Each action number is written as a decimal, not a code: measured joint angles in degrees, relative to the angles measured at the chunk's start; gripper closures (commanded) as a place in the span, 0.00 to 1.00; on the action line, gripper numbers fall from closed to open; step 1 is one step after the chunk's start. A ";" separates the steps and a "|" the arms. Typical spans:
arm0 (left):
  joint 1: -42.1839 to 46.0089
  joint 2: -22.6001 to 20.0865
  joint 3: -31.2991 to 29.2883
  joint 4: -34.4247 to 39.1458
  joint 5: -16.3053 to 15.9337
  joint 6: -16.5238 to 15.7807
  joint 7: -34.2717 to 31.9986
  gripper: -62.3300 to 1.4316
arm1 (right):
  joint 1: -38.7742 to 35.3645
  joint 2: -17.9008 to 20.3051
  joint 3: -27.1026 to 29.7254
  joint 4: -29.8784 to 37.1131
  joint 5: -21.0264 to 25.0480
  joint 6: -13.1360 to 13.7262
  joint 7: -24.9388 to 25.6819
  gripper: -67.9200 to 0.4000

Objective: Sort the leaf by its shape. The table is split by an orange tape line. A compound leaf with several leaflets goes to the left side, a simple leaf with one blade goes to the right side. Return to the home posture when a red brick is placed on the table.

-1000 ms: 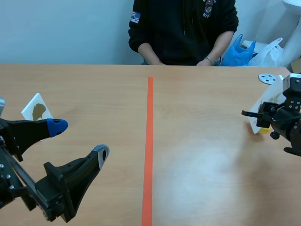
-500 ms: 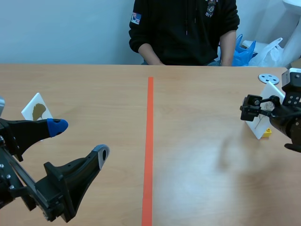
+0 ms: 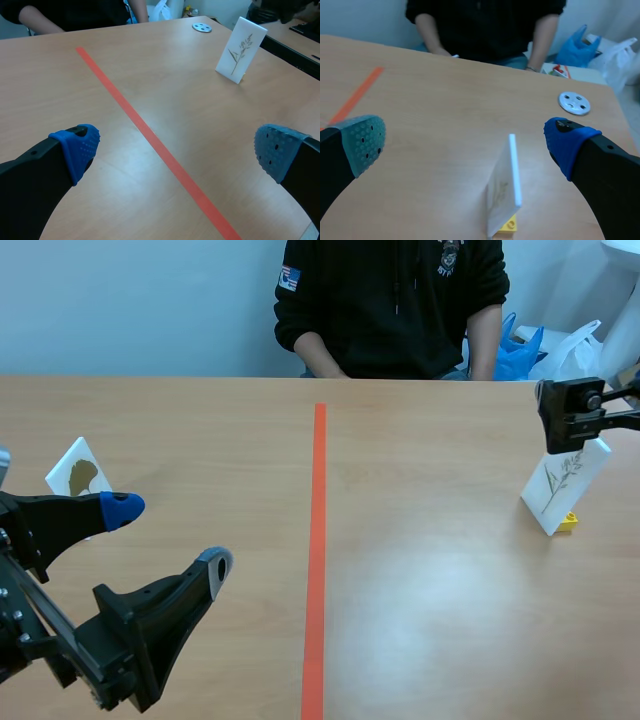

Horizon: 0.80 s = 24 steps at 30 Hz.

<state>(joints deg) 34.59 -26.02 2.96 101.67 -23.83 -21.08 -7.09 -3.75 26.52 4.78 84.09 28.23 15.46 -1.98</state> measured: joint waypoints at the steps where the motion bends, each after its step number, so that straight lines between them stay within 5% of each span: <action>1: 0.00 0.00 0.00 0.00 0.00 -0.02 0.02 0.00 | -2.25 0.20 0.90 2.64 1.18 0.57 -0.74 0.00; 6: 0.00 0.00 0.00 0.00 0.00 -0.02 0.02 0.00 | -14.14 0.83 3.76 14.67 5.97 5.40 -1.57 0.00; 14: 0.00 0.00 0.00 0.00 0.00 -0.02 0.02 0.00 | -30.88 0.79 3.89 28.87 6.78 6.84 -1.57 0.00; 24: -0.02 0.00 0.00 0.00 1.33 -0.02 1.84 0.00 | -35.82 -2.71 3.89 31.26 6.71 8.15 -1.64 0.00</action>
<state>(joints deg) 34.57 -26.02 2.96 101.67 -22.50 -21.10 -5.26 -39.57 23.81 8.67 115.35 34.94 23.62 -3.62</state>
